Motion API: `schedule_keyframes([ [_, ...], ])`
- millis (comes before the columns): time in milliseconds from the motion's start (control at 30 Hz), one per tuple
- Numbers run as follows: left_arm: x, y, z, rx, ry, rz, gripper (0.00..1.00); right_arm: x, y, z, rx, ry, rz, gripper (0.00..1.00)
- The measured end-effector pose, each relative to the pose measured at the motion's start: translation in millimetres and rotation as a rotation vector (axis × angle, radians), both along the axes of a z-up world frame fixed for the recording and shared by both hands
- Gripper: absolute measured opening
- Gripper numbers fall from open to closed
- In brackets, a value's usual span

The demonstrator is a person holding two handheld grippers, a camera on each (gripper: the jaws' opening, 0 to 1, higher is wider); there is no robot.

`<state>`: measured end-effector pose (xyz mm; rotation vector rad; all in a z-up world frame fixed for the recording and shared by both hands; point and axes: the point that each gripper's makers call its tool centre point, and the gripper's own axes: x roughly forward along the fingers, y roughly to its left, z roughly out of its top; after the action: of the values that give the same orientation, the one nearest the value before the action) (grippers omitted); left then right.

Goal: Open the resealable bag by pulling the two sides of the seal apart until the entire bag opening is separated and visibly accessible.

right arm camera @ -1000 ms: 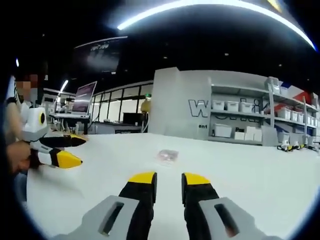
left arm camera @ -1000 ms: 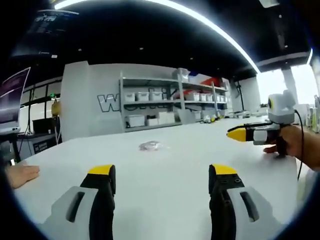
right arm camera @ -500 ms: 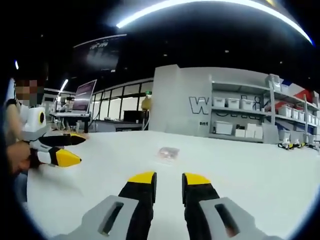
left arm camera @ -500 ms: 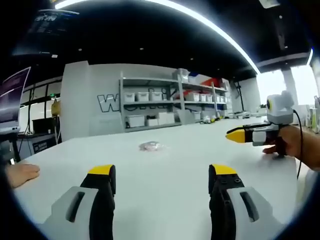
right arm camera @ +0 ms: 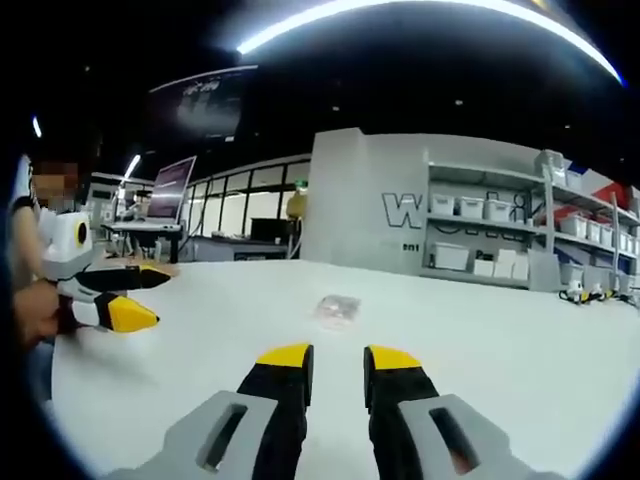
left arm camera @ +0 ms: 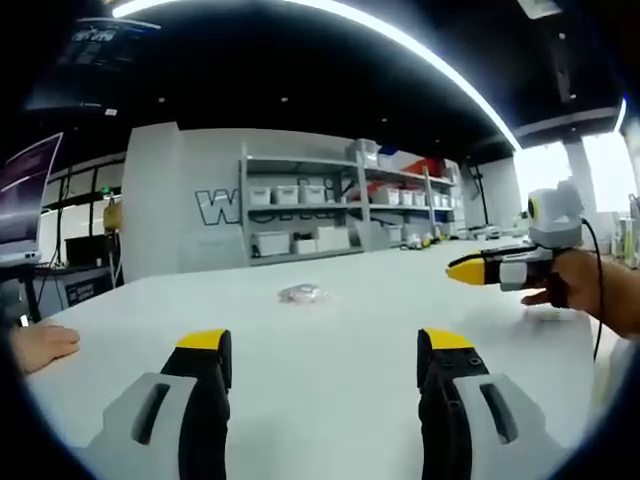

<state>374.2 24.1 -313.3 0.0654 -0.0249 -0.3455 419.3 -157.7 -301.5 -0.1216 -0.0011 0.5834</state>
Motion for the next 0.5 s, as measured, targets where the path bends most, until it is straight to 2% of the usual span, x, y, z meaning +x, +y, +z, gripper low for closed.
schedule_keyframes([
  [233,0.2,-1,1.4,-0.01,-0.003,-0.005,0.75,9,-1,16.9,-0.025,-0.04,-0.002,0.18],
  [500,-0.1,-1,2.5,-0.017,-0.007,-0.012,0.75,10,8,1.2,-0.038,-0.001,0.019,0.18],
])
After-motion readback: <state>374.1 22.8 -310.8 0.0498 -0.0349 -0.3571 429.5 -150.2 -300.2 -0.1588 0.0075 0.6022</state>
